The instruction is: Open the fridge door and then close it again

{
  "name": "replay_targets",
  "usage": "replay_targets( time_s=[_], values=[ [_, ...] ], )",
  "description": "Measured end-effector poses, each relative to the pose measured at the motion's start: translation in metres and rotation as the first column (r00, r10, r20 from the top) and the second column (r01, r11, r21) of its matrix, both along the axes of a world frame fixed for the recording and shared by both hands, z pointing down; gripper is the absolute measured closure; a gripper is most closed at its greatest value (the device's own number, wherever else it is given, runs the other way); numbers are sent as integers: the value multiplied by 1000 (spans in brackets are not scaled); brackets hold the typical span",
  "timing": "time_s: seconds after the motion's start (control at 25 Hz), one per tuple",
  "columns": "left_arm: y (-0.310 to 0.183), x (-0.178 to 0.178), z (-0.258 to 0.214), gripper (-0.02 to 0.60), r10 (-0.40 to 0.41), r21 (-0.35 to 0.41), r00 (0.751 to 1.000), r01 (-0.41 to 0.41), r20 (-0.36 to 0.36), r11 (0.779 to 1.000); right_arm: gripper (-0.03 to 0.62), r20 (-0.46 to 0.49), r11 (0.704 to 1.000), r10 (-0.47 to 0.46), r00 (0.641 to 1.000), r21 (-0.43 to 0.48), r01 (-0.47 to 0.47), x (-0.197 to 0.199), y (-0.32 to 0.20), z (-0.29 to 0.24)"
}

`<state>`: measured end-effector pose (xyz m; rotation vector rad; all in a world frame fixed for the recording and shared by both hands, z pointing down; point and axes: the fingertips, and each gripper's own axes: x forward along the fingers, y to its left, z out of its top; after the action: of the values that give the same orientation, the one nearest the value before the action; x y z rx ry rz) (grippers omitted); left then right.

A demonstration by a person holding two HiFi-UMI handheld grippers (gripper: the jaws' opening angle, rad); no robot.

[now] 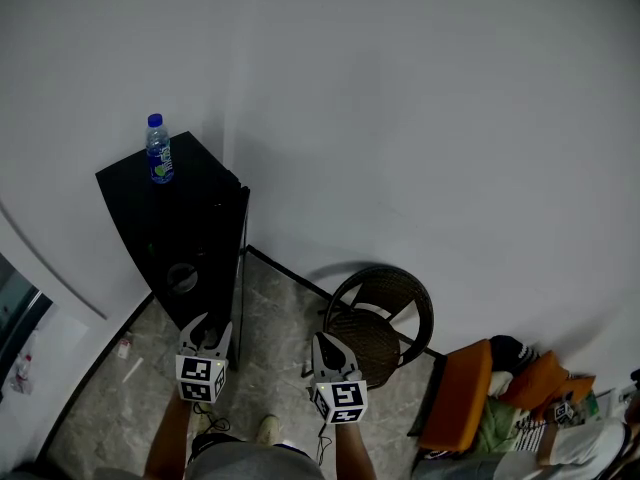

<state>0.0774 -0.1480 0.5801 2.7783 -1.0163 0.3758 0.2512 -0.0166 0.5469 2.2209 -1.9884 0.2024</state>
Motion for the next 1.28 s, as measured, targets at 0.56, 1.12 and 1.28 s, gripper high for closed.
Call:
replay_targets(
  time_s=[0.56, 1.12, 1.28],
  values=[
    [16, 46, 0, 410, 78, 12, 997, -78, -6, 997, 569, 2, 998, 56, 998, -12, -56, 30, 22, 4],
    [27, 81, 3, 422, 126, -2, 992, -126, -13, 992, 569, -3, 994, 109, 994, -20, -109, 54, 45, 4],
    [29, 91, 3, 420, 134, -3, 991, -134, -21, 991, 569, -7, 992, 129, 992, -19, -129, 62, 54, 4]
  ],
)
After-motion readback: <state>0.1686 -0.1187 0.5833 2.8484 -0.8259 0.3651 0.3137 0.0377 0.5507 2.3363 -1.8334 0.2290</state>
